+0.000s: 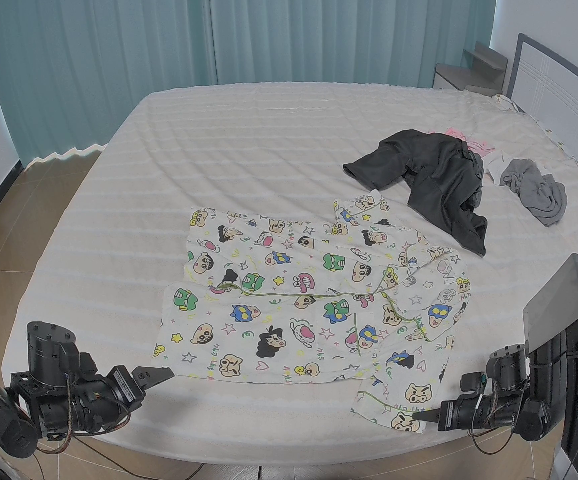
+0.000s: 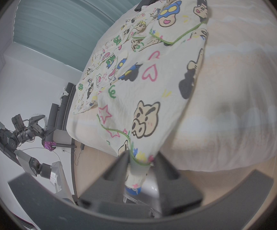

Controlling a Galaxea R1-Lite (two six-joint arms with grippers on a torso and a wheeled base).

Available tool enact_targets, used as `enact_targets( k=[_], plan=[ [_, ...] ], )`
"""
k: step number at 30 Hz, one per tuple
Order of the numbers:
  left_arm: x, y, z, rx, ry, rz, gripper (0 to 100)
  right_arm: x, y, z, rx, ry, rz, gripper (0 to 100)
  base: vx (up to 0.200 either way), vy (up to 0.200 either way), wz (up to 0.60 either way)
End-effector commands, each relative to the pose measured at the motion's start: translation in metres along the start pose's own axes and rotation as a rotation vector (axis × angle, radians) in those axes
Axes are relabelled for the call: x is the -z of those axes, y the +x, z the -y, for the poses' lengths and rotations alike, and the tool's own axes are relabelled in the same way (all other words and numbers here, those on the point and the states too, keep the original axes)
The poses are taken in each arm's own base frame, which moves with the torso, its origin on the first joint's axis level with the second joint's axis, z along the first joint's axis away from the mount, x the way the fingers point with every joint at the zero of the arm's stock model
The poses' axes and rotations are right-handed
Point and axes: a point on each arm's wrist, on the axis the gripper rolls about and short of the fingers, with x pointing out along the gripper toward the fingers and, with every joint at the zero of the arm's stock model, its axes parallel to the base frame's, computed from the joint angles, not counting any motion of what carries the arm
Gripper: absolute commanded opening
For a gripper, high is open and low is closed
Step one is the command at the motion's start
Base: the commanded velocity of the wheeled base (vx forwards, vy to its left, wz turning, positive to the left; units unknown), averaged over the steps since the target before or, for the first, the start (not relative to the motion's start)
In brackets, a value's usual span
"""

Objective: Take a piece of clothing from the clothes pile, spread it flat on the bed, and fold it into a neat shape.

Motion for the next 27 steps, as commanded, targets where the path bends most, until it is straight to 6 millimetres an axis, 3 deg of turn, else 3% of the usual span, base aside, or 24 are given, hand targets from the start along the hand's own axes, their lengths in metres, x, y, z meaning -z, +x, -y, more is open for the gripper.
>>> enact_targets(
  k=[1,11,27],
  plan=[
    [0.000,0.000,0.000,-0.002,-0.001,0.000,100,0.001,0.000,0.001,0.006,0.002,-0.003,0,0.000,0.000,0.00],
    [0.001,0.001,-0.001,-0.006,0.000,-0.006,100,0.003,-0.009,0.007,0.044,-0.007,-0.007,0,0.000,0.000,0.00],
    [0.004,0.019,-0.009,-0.073,-0.005,-0.049,100,0.008,-0.030,0.021,0.127,-0.072,-0.097,0,0.000,0.000,0.00]
  ],
)
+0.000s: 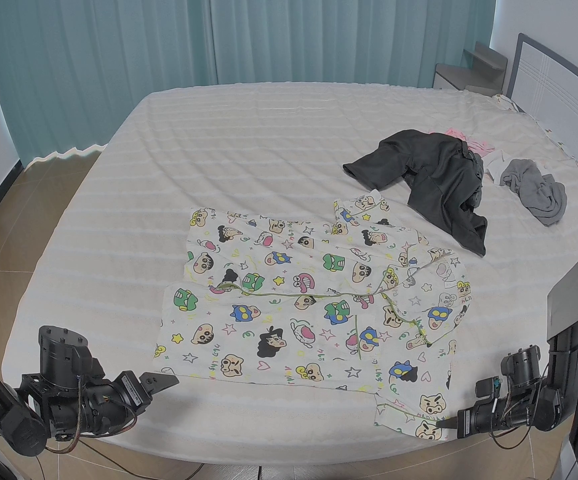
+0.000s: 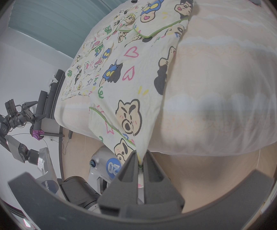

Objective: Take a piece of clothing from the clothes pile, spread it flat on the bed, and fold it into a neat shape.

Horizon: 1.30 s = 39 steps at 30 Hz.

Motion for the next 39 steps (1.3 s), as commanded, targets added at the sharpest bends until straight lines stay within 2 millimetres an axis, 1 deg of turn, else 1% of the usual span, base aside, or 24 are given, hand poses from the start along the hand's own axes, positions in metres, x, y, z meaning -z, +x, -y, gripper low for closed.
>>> enact_targets(
  k=[1,7,10,11,12,14,15,17,23,28,33,39],
  plan=[
    [0.002,0.007,-0.004,-0.034,-0.007,-0.025,100,0.001,-0.008,0.001,0.010,0.001,0.003,0,0.000,0.000,0.00],
    [0.002,0.019,-0.002,-0.037,0.003,-0.030,100,0.006,-0.011,0.003,0.014,-0.039,-0.042,0,0.000,0.000,0.00],
    [0.000,0.035,-0.003,-0.091,0.009,0.008,100,0.006,-0.010,0.003,0.011,-0.050,-0.042,0,0.000,0.000,0.00],
    [0.000,0.035,-0.003,-0.091,0.009,0.008,100,0.006,-0.010,0.003,0.011,-0.050,-0.042,0,0.000,0.000,0.00],
    [-0.004,0.048,-0.002,-0.135,0.013,0.064,100,0.006,-0.010,0.003,0.009,-0.051,-0.043,0,0.000,0.000,0.00],
    [-0.004,0.053,-0.002,-0.154,0.016,0.077,100,0.006,-0.010,0.003,0.009,-0.051,-0.043,0,0.000,0.000,0.00],
    [-0.005,0.063,-0.001,-0.181,0.025,0.097,100,0.007,-0.010,0.002,0.008,-0.052,-0.045,0,0.000,0.000,0.00],
    [-0.009,0.071,0.001,-0.194,0.023,0.123,100,0.007,-0.009,0.002,0.007,-0.053,-0.046,0,0.000,0.000,0.00],
    [-0.017,0.086,0.008,-0.176,0.024,0.151,100,0.006,-0.009,0.002,0.006,-0.056,-0.045,0,0.000,0.000,0.00],
    [-0.022,0.101,0.009,-0.196,0.023,0.177,100,0.006,-0.009,0.001,-0.010,-0.058,-0.045,0,0.000,0.000,0.00],
    [-0.024,0.108,0.009,-0.199,0.021,0.179,100,0.006,-0.009,0.001,-0.010,-0.059,-0.046,0,0.000,0.000,0.00],
    [-0.031,0.120,0.009,-0.214,0.013,0.221,100,0.006,-0.009,0.001,-0.011,-0.062,-0.046,0,0.000,0.000,0.00]
  ],
)
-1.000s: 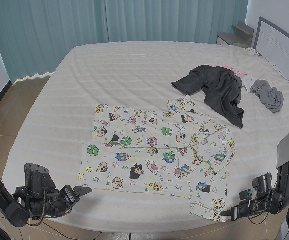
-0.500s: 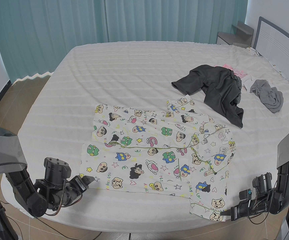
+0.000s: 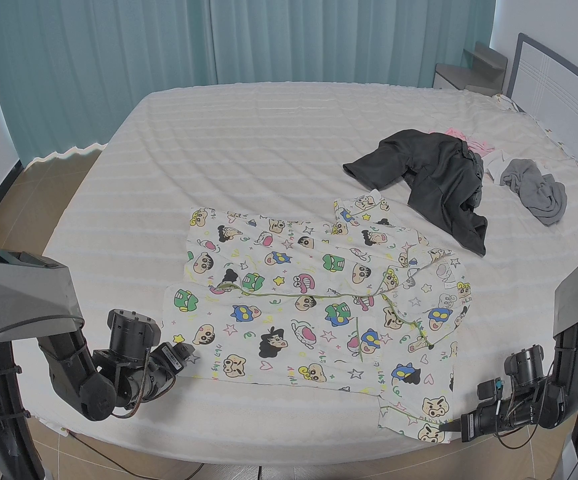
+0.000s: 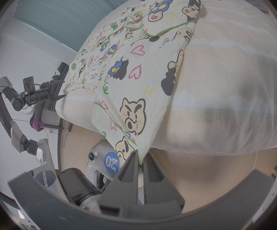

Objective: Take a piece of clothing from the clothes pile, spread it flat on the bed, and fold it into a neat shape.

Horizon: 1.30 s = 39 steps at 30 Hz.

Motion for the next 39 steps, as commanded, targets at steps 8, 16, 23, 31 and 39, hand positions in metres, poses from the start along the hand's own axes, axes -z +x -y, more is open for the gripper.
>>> enact_targets(
  k=[8,16,23,31,39],
  plan=[
    [-0.002,0.014,0.003,-0.009,-0.006,0.019,100,0.004,-0.002,-0.001,-0.004,0.006,-0.018,0,0.000,0.000,0.00],
    [0.000,0.015,0.001,-0.022,0.000,0.009,0,0.004,-0.002,-0.001,-0.007,0.006,-0.017,0,0.000,0.000,0.00],
    [0.002,0.014,-0.003,-0.037,0.001,-0.002,0,0.003,-0.002,-0.002,-0.007,0.002,-0.008,0,0.000,0.000,0.00],
    [0.006,0.006,-0.006,-0.045,0.014,-0.019,0,0.001,-0.014,-0.003,0.010,0.011,0.006,0,0.000,0.000,0.00],
    [0.014,-0.012,-0.015,-0.071,0.052,-0.052,0,0.009,-0.025,-0.005,0.007,0.068,-0.069,0,0.000,0.000,0.00]
  ],
)
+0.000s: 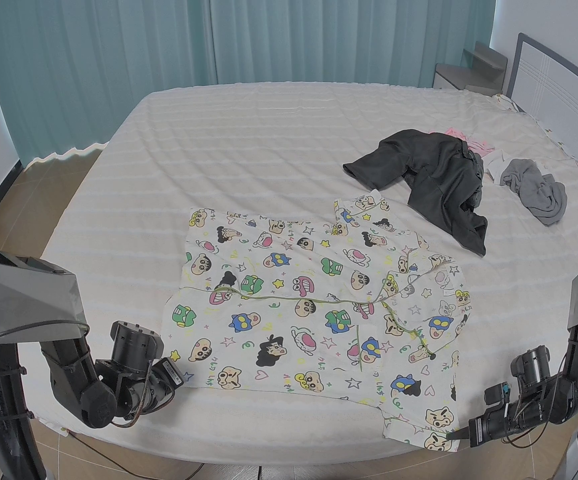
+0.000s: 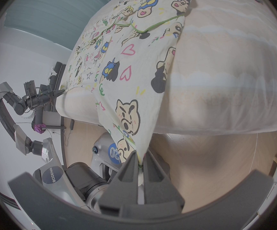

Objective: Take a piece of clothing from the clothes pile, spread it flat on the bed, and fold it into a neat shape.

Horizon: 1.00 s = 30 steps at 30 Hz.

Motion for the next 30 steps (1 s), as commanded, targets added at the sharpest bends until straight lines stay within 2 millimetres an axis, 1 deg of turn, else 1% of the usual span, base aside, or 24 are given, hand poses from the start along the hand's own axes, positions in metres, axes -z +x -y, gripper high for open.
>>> enact_targets(
  k=[1,8,11,18,30],
  plan=[
    [0.003,-0.014,-0.006,-0.007,0.013,-0.010,0,0.001,-0.010,-0.003,0.000,0.000,0.017,0,0.000,0.000,0.00],
    [0.013,-0.022,-0.016,-0.038,0.034,-0.044,0,0.003,-0.011,-0.003,0.001,0.009,0.003,0,0.000,0.000,0.00],
    [0.020,-0.027,-0.020,-0.053,0.052,-0.070,0,0.004,-0.011,-0.003,0.002,0.014,-0.006,0,0.000,0.000,0.00],
    [0.034,-0.033,-0.023,-0.065,0.091,-0.109,0,0.009,-0.013,-0.004,0.005,0.035,-0.042,0,0.000,0.000,0.00],
    [0.039,-0.040,-0.034,-0.111,0.104,-0.126,0,0.011,-0.015,-0.005,0.007,0.043,-0.061,0,0.000,0.000,0.00]
  ],
)
